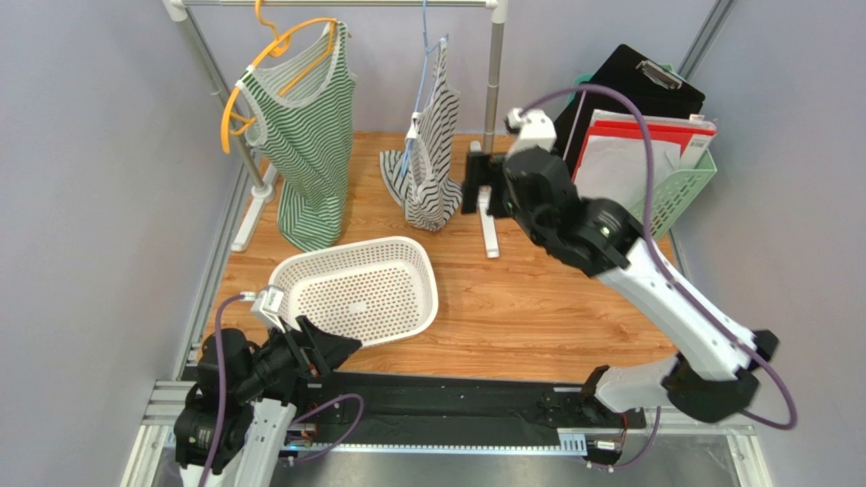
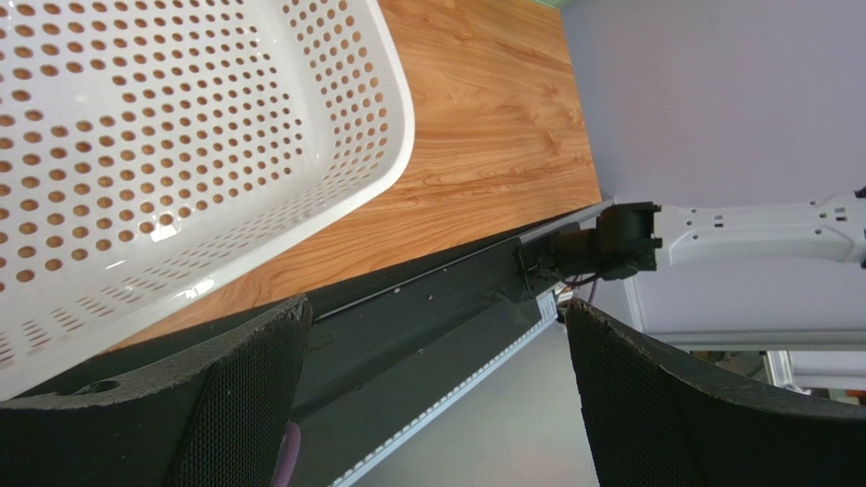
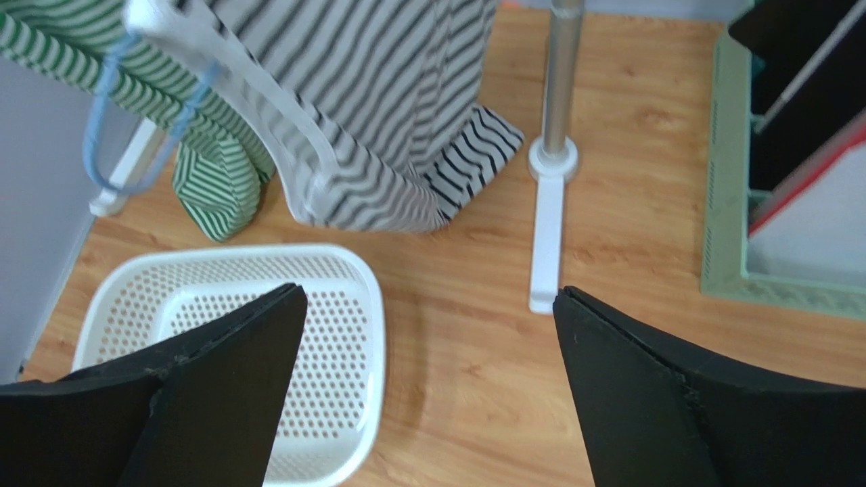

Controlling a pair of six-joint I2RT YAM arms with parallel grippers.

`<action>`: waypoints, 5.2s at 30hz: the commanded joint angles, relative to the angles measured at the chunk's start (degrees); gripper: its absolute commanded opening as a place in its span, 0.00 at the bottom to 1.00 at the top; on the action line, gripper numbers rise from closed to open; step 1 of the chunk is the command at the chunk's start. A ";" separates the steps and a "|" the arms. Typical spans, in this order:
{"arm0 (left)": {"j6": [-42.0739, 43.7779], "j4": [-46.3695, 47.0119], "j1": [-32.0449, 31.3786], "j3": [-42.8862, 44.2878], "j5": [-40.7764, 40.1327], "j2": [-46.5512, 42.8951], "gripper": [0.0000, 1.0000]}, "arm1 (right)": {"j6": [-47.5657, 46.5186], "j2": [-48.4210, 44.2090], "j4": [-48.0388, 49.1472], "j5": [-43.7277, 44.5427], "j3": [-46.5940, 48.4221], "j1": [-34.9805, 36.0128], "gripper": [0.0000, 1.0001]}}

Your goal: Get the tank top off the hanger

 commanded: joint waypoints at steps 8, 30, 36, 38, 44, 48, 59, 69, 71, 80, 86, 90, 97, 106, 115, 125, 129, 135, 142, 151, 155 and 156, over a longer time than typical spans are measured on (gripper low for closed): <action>3.10 -0.55 -0.06 4.90 -1.76 -7.76 0.99 | -5.73 33.55 -0.38 -8.25 46.74 -5.85 1.00; 5.83 -7.05 -0.85 16.49 -2.90 -3.46 0.97 | 6.83 40.94 21.25 -17.05 42.83 -8.31 0.25; 6.88 -9.60 -0.85 20.01 -4.05 -2.49 0.97 | 7.46 40.24 23.53 -19.95 44.06 -8.39 0.10; 6.62 -9.78 -0.85 20.28 -3.96 -2.32 0.96 | 7.72 39.19 23.70 -20.48 44.06 -8.40 0.05; 5.48 -9.87 -0.85 21.60 -3.26 -1.70 0.96 | 9.30 36.03 24.41 -22.85 43.62 -8.40 0.02; 5.30 -10.92 -0.85 24.23 -3.43 -0.91 0.96 | 10.01 33.04 24.76 -24.87 41.79 -8.39 0.00; 5.92 -13.21 -0.85 29.86 1.82 3.74 0.94 | 10.18 20.65 28.97 -28.30 29.93 -8.40 0.00; -2.16 -1.71 -0.93 29.95 8.43 5.68 0.91 | 10.27 14.05 30.21 -29.97 24.37 -8.31 0.00; -5.06 2.51 -0.85 29.69 8.87 6.64 0.90 | 10.79 13.18 29.42 -30.14 23.94 -8.40 0.00; -17.16 26.83 -0.85 24.96 10.62 13.41 0.89 | 11.68 1.60 30.82 -29.97 9.18 -8.40 0.00; -19.14 42.69 -0.85 21.51 11.61 23.77 0.84 | 11.68 -5.19 31.26 -30.06 -1.35 -8.39 0.00; -21.48 52.40 -1.02 20.46 10.71 29.66 0.84 | 12.38 -10.19 31.79 -30.15 -7.78 -8.40 0.00; -16.87 59.83 -17.76 23.08 -1.11 44.76 0.83 | 12.47 -14.68 31.61 -30.58 -15.25 -8.31 0.00; -14.29 64.04 -31.86 22.49 -18.88 54.11 0.76 | 11.59 -20.13 29.59 -33.66 -20.71 -8.31 0.00; -16.49 70.29 -36.97 25.29 -24.00 63.15 0.71 | 10.62 -24.79 28.36 -35.59 -25.72 -8.40 0.00; -17.64 72.31 -38.11 28.89 -23.13 70.19 0.53 | 11.32 -28.04 28.10 -37.96 -29.06 -8.40 0.00; -17.64 71.87 -38.03 30.38 -21.20 72.12 0.39 | 10.54 -29.80 25.38 -39.55 -30.99 -8.39 0.00; -17.64 70.64 -38.29 31.79 -17.24 73.71 0.10 | 3.62 -31.91 17.92 -43.15 -32.32 -8.39 0.13; -17.90 69.32 -39.34 34.96 -11.97 75.47 0.00 | -2.90 -35.42 8.15 -42.36 -31.96 -8.40 0.36; -16.32 62.64 -40.84 37.69 -5.20 71.96 0.00 | -8.01 -40.96 -7.40 -40.69 -29.06 -8.40 0.66; -15.79 61.06 -42.15 37.07 -2.48 69.06 0.00 | -8.45 -44.21 -11.35 -38.59 -29.24 -8.39 0.74; -15.62 60.80 -42.33 37.16 -1.16 68.27 0.00 | -8.62 -45.00 -11.54 -38.67 -29.06 -8.40 0.75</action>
